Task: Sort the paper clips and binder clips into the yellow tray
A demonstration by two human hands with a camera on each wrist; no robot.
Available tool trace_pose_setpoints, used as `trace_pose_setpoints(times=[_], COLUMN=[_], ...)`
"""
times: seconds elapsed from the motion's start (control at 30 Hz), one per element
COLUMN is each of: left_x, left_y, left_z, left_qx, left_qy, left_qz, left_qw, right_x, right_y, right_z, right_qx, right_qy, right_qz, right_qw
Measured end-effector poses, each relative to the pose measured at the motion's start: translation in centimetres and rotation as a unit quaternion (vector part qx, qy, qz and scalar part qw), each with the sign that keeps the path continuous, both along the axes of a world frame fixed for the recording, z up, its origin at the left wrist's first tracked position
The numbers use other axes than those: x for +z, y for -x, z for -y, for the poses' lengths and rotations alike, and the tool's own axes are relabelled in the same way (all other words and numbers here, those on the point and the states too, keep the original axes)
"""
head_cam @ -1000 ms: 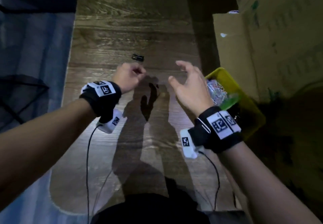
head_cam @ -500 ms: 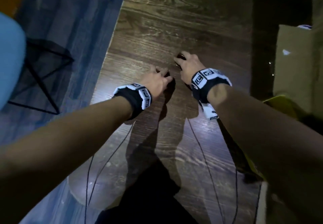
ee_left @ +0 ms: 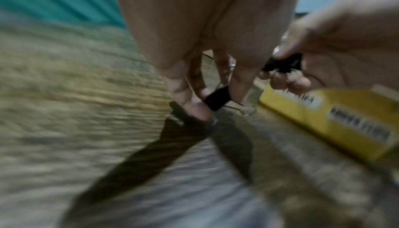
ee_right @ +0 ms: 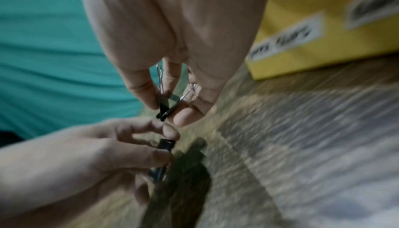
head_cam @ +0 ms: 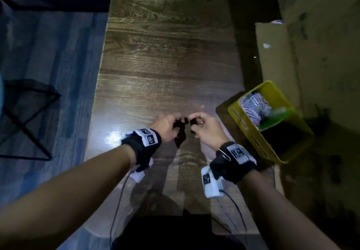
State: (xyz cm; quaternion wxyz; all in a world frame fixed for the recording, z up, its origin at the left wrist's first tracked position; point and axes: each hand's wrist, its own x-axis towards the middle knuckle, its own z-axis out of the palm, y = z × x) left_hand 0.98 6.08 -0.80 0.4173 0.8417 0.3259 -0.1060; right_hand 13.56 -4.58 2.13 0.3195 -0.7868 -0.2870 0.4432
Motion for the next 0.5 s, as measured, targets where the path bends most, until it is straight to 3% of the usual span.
trace_pose_setpoints(times=[0.1,0.17,0.33,0.43,0.5], left_x=[2.1,4.2,8.1,9.1,9.7], left_y=[-3.0,-5.8,-13.7,-17.6,-19.3], left_z=[3.4,5.9,11.6,13.7,14.1], left_qx=[0.061,0.072,0.058,0.058,0.025], left_qy=[0.181,0.230,0.220,0.197,0.165], left_qz=[0.082,0.107,0.125,0.104,0.073], left_qw=[0.978,0.965,0.966,0.973,0.983], right_x=[3.2,4.8,7.1,7.7,7.6], right_y=[-2.0,-4.2,-9.9,-12.1,-13.1], right_z=[5.0,8.3,13.7,14.5,14.5], right_qx=[-0.098,-0.179,-0.262,-0.237,-0.198], right_qy=[-0.089,-0.125,-0.029,0.033,0.074], right_qz=[-0.021,-0.003,0.170,0.199,0.176], right_qw=[0.991,0.976,0.950,0.950,0.961])
